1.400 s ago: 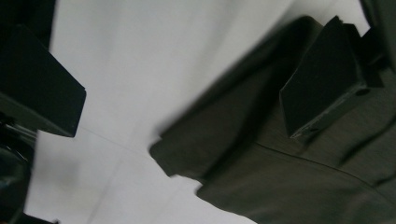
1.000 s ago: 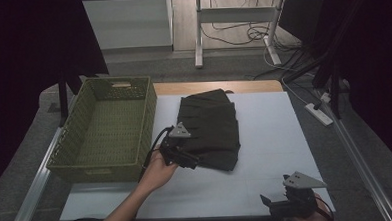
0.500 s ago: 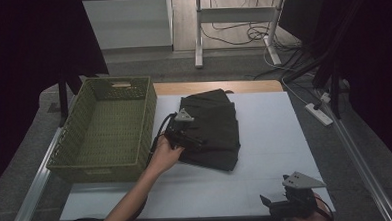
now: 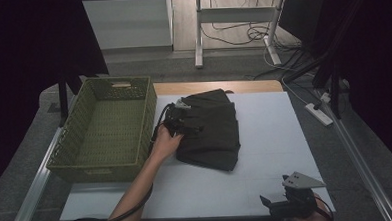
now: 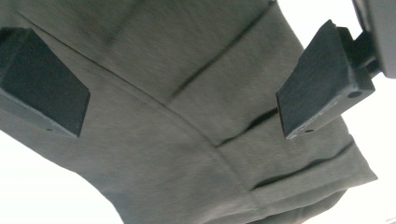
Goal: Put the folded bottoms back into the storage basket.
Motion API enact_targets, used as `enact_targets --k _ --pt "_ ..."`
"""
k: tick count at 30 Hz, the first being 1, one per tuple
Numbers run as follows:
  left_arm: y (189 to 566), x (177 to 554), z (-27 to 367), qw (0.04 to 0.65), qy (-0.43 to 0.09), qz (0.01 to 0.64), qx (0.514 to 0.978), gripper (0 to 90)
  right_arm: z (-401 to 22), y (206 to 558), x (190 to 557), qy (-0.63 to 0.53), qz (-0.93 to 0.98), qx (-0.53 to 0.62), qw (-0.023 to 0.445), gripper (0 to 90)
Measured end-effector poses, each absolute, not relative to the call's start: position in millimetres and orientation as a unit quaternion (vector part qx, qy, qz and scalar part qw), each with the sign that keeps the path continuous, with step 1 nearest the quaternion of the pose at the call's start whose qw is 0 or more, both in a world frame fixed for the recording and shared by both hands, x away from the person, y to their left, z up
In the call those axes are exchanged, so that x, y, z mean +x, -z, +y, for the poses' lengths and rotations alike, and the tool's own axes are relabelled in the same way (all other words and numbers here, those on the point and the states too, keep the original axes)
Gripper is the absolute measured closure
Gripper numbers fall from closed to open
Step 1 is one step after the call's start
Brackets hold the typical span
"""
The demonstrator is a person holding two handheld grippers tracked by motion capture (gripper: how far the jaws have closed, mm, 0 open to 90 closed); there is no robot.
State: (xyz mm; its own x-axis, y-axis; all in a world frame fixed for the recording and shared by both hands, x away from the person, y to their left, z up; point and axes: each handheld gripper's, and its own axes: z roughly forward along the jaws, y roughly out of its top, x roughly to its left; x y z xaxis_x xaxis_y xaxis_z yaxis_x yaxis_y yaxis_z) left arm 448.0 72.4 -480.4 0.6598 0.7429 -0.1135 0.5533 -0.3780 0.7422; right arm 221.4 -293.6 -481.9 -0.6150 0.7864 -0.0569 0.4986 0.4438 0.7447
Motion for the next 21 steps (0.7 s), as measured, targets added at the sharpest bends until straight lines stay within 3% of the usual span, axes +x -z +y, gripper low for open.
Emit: enact_targets --k 21 --pt "492 506 78 0.344 -0.135 0.436 0.821 1.2 -294 482 221 -0.36 0.827 0.384 0.196 0.0"
